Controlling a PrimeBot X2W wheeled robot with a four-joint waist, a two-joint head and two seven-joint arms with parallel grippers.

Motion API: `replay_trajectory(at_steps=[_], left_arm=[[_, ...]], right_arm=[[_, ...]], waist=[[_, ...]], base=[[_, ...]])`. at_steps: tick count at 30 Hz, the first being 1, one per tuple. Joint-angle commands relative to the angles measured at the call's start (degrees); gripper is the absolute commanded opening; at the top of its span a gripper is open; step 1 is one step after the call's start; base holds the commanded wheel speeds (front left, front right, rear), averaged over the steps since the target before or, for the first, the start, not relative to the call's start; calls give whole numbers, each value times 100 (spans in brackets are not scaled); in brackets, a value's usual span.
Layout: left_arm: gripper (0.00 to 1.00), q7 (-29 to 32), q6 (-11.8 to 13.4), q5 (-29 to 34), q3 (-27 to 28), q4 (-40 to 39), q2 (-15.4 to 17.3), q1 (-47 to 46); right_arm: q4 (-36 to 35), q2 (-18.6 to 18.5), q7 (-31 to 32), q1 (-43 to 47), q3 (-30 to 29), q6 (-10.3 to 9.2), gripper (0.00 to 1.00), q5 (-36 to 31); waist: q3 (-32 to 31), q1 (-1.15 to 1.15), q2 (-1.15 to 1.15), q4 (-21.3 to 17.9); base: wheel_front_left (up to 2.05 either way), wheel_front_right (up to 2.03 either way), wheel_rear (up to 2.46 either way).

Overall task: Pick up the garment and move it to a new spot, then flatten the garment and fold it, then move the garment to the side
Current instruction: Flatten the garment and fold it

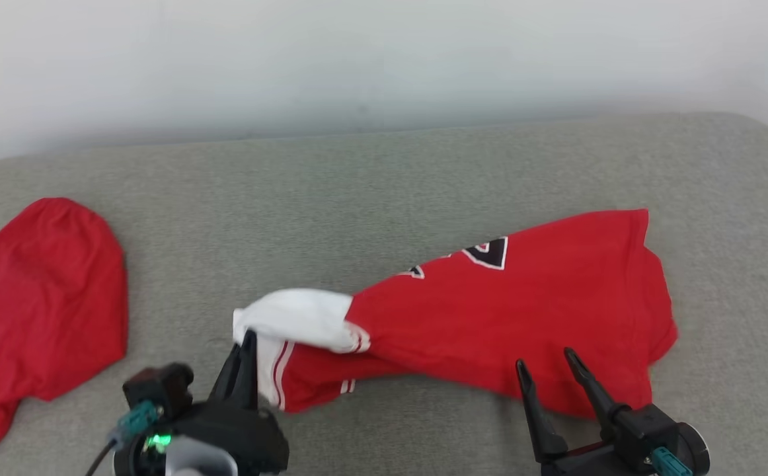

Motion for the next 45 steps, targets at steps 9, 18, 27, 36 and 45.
replay_trajectory(at_steps=[9, 18, 27, 36, 45], left_arm=[[0, -22, 46, 184, 105, 456, -111, 391], [0, 416, 74, 270, 14, 1454, -160, -377], [100, 365, -124, 237, -34, 2068, -249, -504], [100, -24, -151, 797, 395, 1154, -60, 275], [100, -16, -632, 2485, 1944, -825, -550, 1753]], right_arm=[[8, -7, 51, 71, 59, 5, 100, -29], [-12, -6, 99, 120, 133, 5, 100, 1], [-54, -6, 84, 183, 46, 5, 100, 30], [-127, -6, 119, 313, -287, 5, 100, -32], [-179, -6, 181, 552, -649, 5, 100, -101]], waist=[[-220, 0, 0, 9], [-336, 0, 0, -176], [-365, 0, 0, -289], [-470, 0, 0, -82], [-633, 0, 0, 139]], base=[[0, 0, 0], [0, 0, 0], [0, 0, 0], [0, 0, 0], [0, 0, 0]])
